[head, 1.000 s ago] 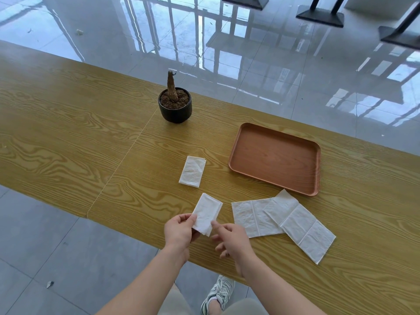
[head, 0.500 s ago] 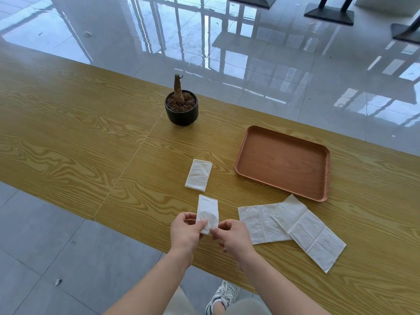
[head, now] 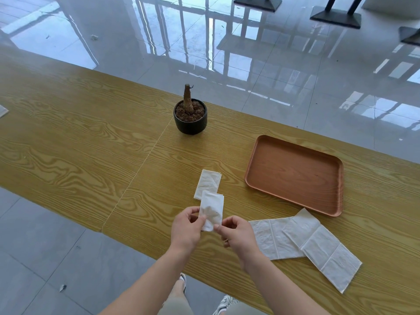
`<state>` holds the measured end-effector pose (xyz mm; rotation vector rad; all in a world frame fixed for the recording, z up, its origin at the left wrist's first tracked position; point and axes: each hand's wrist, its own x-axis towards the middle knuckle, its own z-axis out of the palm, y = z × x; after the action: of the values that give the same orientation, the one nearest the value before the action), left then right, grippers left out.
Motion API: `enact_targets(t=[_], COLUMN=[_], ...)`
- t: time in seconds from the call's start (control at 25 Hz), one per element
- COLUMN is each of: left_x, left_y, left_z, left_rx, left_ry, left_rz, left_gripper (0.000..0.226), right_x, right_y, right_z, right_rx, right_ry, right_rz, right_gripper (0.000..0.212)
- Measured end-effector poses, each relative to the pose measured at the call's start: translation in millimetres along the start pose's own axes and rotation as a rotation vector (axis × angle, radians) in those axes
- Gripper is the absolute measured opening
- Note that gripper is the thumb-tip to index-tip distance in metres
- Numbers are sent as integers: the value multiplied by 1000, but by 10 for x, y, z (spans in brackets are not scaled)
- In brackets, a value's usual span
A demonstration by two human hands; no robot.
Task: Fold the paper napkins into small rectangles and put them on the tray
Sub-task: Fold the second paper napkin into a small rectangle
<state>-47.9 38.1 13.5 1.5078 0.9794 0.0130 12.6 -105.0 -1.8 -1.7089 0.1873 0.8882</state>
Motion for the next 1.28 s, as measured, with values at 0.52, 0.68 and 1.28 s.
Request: enact_targets(t=[0.52,0.68,1.28], left_x=[981,1062,1104], left_y=[393,349,326], left_z=[-1,-17,-38], left_rx=[371,444,509], left_ry=[21,-2,-29], left_rz=[78,93,174], left_gripper=[14,13,14], right_x=[740,761,803], right_y=[-386,-333,-447], right_z=[365,390,428], right_rx=[-82,-209,-454], right_ry=[240,285,334], right_rz=[-23,-47,32], right_gripper=[15,15,17])
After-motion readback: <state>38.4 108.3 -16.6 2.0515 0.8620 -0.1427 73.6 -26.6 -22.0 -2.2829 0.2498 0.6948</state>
